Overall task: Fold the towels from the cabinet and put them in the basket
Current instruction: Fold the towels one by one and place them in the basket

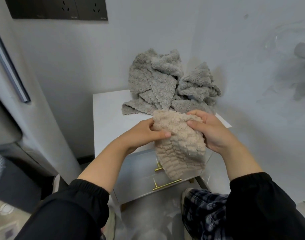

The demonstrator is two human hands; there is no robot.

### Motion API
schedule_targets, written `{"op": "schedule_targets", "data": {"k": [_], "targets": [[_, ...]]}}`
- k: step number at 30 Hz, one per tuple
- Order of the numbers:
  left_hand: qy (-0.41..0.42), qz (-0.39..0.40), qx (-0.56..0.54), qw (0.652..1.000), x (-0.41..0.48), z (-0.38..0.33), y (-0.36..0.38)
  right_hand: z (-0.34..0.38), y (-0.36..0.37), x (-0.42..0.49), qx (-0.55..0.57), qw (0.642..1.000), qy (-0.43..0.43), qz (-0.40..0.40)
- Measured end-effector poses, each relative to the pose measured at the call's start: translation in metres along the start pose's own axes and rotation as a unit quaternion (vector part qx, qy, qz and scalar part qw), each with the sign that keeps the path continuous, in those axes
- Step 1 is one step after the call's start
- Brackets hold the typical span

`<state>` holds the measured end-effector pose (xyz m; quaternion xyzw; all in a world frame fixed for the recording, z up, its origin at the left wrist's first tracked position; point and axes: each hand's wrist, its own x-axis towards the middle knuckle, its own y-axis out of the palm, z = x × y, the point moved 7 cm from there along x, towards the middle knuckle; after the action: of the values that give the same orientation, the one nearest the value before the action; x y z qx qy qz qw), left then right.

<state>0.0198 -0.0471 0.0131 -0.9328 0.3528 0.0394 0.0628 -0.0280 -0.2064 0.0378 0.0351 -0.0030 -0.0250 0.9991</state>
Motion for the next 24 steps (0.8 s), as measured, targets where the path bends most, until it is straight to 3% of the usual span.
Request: {"op": "schedule_targets", "data": {"k": [4, 8, 11, 14, 17, 21, 24], "targets": [[-0.028, -0.038, -0.083, 0.995, 0.001, 0.006, -0.001, 0.006, -0.007, 0.002, -0.084, 0.995, -0.033, -0.045], [0.005, -0.079, -0.14, 0.987, 0.001, -0.001, -0.007, 0.011, -0.017, 0.001, -0.222, 0.963, -0.066, -0.14], [0.047, -0.161, -0.12, 0.979, -0.001, -0.006, -0.016, 0.004, -0.016, 0.004, -0.057, 0.986, -0.026, -0.155], [0.067, -0.215, -0.107, 0.968, -0.003, -0.007, -0.023, -0.004, -0.008, 0.011, 0.124, 0.99, 0.031, -0.063], [0.069, -0.234, -0.101, 0.965, -0.003, -0.006, -0.027, -0.007, -0.001, 0.011, 0.107, 0.993, 0.038, -0.011], [0.083, -0.237, -0.065, 0.966, -0.005, -0.011, -0.028, -0.013, -0.015, 0.014, 0.035, 0.993, 0.028, -0.111], [0.073, -0.207, -0.016, 0.975, -0.006, -0.015, -0.03, -0.013, -0.02, 0.019, 0.0, 0.992, -0.003, -0.128]]}}
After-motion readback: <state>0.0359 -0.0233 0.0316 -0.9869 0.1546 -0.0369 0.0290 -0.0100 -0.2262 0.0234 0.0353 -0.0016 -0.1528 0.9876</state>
